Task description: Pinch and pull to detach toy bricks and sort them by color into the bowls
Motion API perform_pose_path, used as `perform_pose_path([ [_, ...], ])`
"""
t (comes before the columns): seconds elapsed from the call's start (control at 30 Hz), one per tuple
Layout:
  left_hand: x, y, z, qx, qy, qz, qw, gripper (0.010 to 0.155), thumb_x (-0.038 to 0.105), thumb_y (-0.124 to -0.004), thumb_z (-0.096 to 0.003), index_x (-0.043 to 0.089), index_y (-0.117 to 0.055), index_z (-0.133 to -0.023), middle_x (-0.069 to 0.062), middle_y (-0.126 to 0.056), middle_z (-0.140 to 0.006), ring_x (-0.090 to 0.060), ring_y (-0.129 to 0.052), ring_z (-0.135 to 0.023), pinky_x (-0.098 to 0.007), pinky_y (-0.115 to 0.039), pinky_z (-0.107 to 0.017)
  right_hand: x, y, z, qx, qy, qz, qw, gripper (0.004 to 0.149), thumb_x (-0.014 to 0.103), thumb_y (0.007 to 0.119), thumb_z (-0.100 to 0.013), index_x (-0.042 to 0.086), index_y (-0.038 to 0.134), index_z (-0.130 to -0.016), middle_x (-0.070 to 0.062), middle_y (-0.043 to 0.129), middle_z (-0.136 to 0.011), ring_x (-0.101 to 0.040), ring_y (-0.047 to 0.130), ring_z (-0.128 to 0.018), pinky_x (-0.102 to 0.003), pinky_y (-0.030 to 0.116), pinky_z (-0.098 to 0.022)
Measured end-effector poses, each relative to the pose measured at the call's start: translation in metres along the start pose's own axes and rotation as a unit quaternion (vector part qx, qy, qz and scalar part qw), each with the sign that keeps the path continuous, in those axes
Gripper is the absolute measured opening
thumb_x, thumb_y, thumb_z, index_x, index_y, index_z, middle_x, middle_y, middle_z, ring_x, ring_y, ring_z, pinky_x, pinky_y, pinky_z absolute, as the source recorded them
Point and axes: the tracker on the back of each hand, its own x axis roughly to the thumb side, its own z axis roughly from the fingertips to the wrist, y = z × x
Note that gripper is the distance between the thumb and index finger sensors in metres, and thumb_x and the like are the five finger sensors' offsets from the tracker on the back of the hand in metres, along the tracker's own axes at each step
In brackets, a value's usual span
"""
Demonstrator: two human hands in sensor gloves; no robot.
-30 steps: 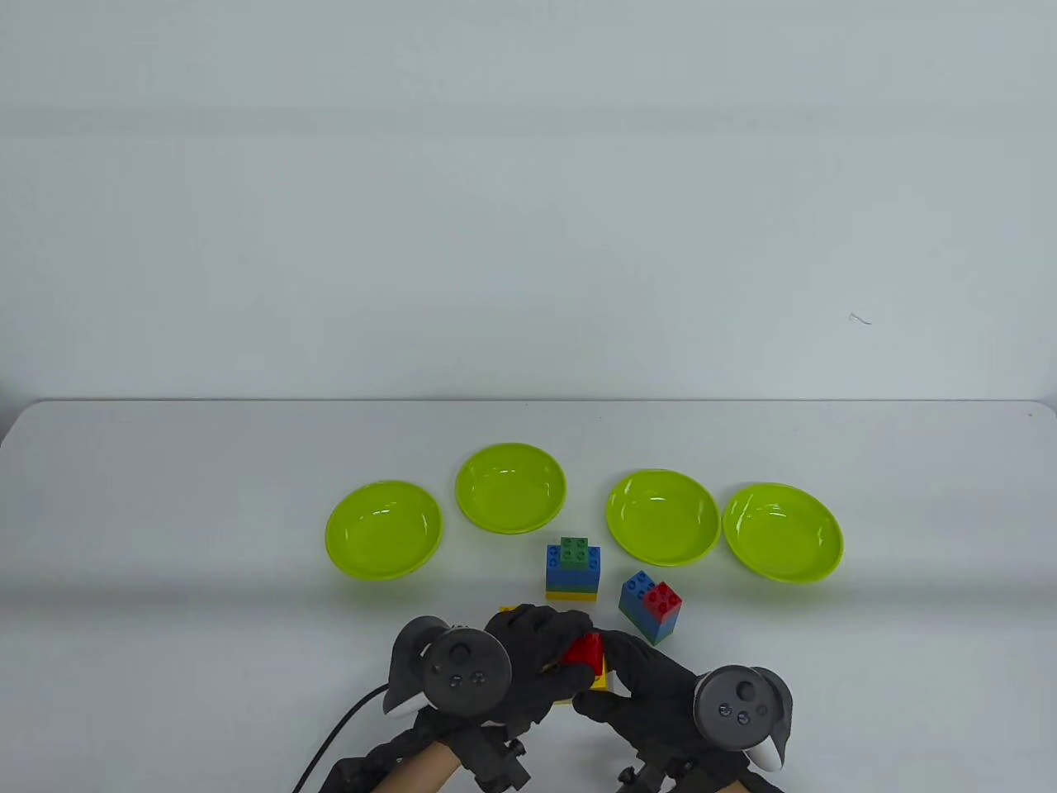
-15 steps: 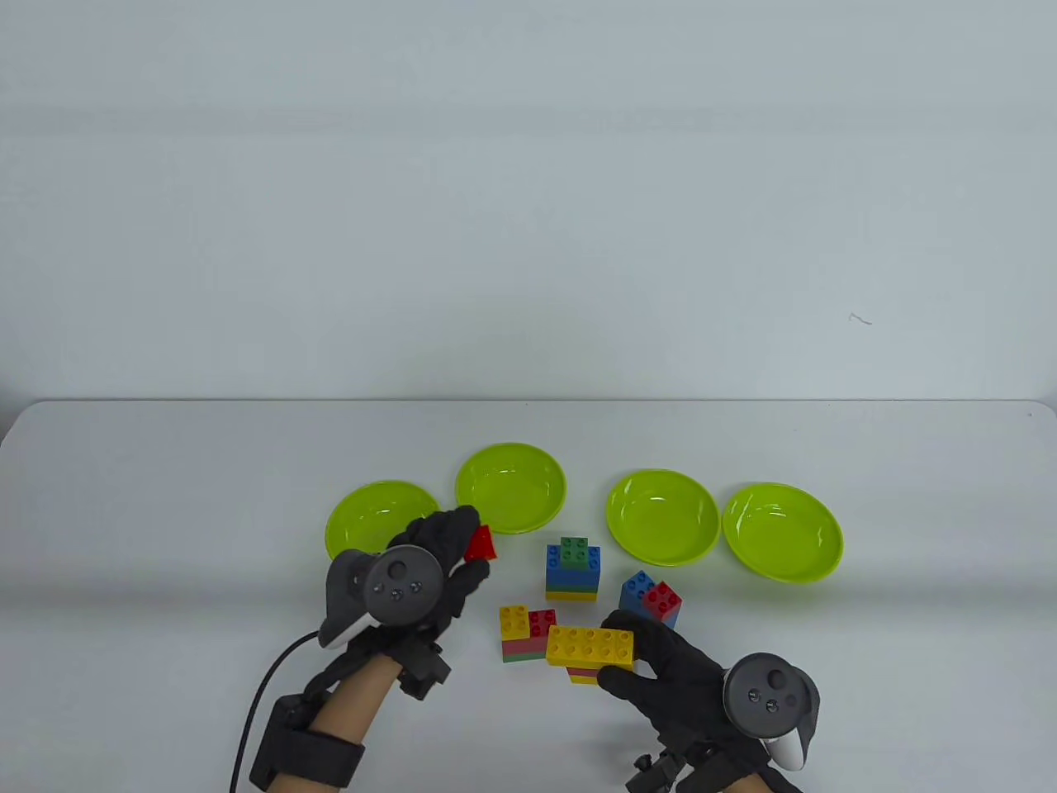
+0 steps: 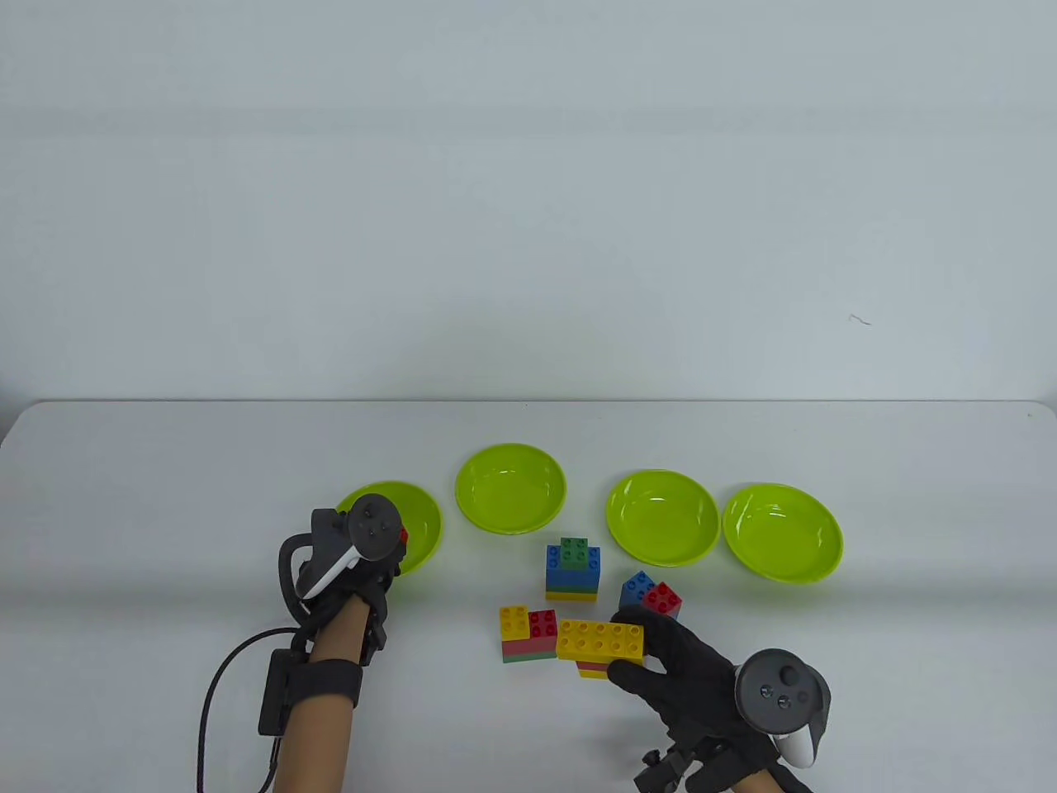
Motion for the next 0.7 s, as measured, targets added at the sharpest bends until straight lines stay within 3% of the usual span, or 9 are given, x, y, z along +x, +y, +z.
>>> perform_pose_path([
  [0.1,-0.003,0.003,0.004,0.007,-0.008,0.026,1.000,0.067,0.038,-0.074,-0.0501,0.000,-0.060,-0.104,-0.030,-0.070,-0.096,-0.047,-0.075,-0.084,-0.056,-0.063,-0.064,-0.001,-0.001,0.000,-0.001,0.003,-0.002,1.000,0.061,0.038,0.084,-0.044,0.010,0.071,-0.097,-0.017,0.083,-0.093,-0.038,0.088,-0.081,-0.055,0.067,-0.066],
  [0.23,0.009,0.023,0.019,0.032,-0.067,0.103,0.992,0.075,0.048,-0.070,-0.0509,-0.001,-0.056,-0.105,-0.032,-0.065,-0.099,-0.049,-0.070,-0.087,-0.059,-0.059,-0.065,-0.004,-0.001,0.000,-0.002,0.008,-0.010,1.000,0.061,0.038,0.084,-0.044,0.010,0.071,-0.096,-0.017,0.083,-0.093,-0.038,0.088,-0.081,-0.054,0.068,-0.066],
  [0.47,0.074,0.056,0.080,0.046,-0.244,0.273,0.929,0.078,0.050,-0.068,-0.0526,-0.002,-0.052,-0.108,-0.033,-0.062,-0.103,-0.051,-0.068,-0.090,-0.060,-0.058,-0.066,-0.004,0.000,0.000,-0.005,0.017,-0.032,0.999,0.061,0.038,0.084,-0.044,0.010,0.070,-0.097,-0.017,0.083,-0.093,-0.038,0.088,-0.081,-0.054,0.068,-0.066],
  [0.53,0.096,0.054,0.099,0.042,-0.285,0.314,0.905,0.078,0.050,-0.068,-0.0526,-0.002,-0.052,-0.108,-0.033,-0.062,-0.103,-0.052,-0.068,-0.090,-0.060,-0.059,-0.066,-0.004,0.001,0.001,-0.004,0.016,-0.040,0.999,0.061,0.038,0.083,-0.045,0.010,0.070,-0.097,-0.017,0.082,-0.093,-0.038,0.088,-0.081,-0.054,0.068,-0.066],
  [0.7,0.128,0.032,0.120,0.010,-0.340,0.341,0.876,0.078,0.051,-0.069,-0.0525,-0.002,-0.053,-0.107,-0.033,-0.064,-0.102,-0.051,-0.070,-0.089,-0.060,-0.060,-0.066,-0.003,0.002,0.001,0.007,0.014,-0.054,0.998,0.061,0.038,0.083,-0.045,0.010,0.070,-0.097,-0.017,0.082,-0.093,-0.038,0.088,-0.081,-0.054,0.067,-0.066],
])
